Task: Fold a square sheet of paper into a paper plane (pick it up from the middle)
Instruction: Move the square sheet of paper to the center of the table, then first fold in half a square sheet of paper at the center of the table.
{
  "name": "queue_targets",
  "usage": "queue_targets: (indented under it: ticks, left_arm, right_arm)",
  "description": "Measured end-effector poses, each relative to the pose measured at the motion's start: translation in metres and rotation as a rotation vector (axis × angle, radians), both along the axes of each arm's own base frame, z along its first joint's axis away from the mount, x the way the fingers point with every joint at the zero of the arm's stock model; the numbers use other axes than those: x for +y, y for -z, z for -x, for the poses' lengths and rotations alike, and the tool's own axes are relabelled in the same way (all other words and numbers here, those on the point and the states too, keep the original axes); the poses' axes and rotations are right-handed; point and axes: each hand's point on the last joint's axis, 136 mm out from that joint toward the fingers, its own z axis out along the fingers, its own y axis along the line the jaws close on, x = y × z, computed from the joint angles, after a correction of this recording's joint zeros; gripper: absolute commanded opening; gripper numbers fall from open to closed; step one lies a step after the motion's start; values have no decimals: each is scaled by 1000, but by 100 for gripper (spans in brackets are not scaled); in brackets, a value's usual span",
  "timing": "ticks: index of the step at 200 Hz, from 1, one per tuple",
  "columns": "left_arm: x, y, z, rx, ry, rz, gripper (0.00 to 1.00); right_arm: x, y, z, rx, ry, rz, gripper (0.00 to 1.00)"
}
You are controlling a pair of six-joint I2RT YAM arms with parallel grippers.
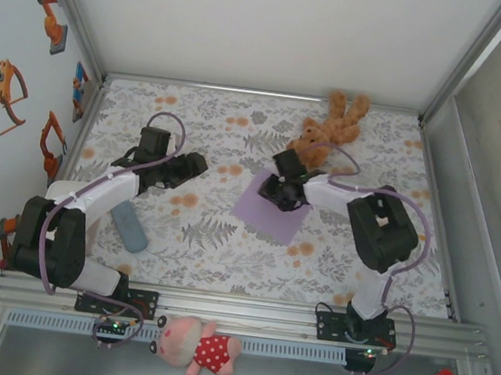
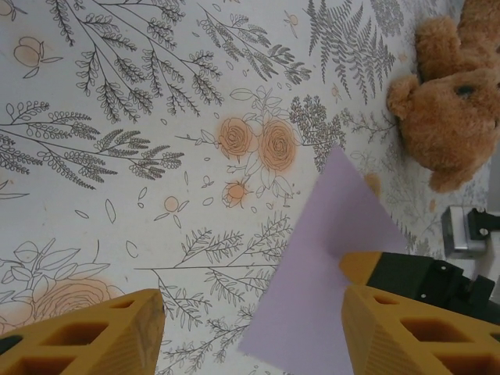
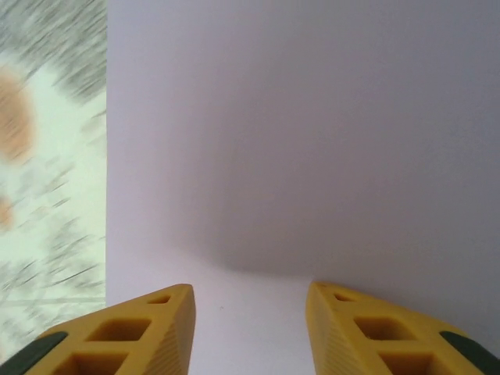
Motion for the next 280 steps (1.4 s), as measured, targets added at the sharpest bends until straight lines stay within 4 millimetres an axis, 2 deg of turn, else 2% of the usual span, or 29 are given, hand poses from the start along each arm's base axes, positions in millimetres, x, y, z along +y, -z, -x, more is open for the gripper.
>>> queue_targets:
  ticks: [21,37,56,91,109,122,153,172,188,235,280]
  left_arm:
    - [1,3,2,8,-3,-1,52]
    - [1,8,5,23,-5,-1,46]
    - [-3,13,11,43,5,2,39]
    - [-22,26,22,97,63,12,30]
    - [-35,38,29,145,102,3,26]
    - [-44,45,31,172,128,-2,24]
    - [-61,60,29,229,167,-9,20]
    - [-68,68,25,254,180,-12,18]
    - [-72,76,21,278,185,-16,13]
    - [-76,100,28,353,191,-35,10]
    - [-77,101,29,357,191,-33,9]
  right_arm:
    - [48,-2,13,-16,-96,-87,35]
    - [58,-4,22,-6,-124,-121,35]
    - [49,-13,24,-9,-122,-128,35]
    - [13,-69,4,-128,-49,-155,29]
    - [-8,-79,0,-156,1,-138,27]
    - [-18,-71,5,-138,17,-108,25]
    - [-36,-31,29,-31,27,-22,22]
    - [-41,-17,37,15,36,5,21]
    - [-42,-11,39,32,41,8,21]
    - [-39,2,41,64,38,7,18]
    - [-38,5,41,70,35,4,17]
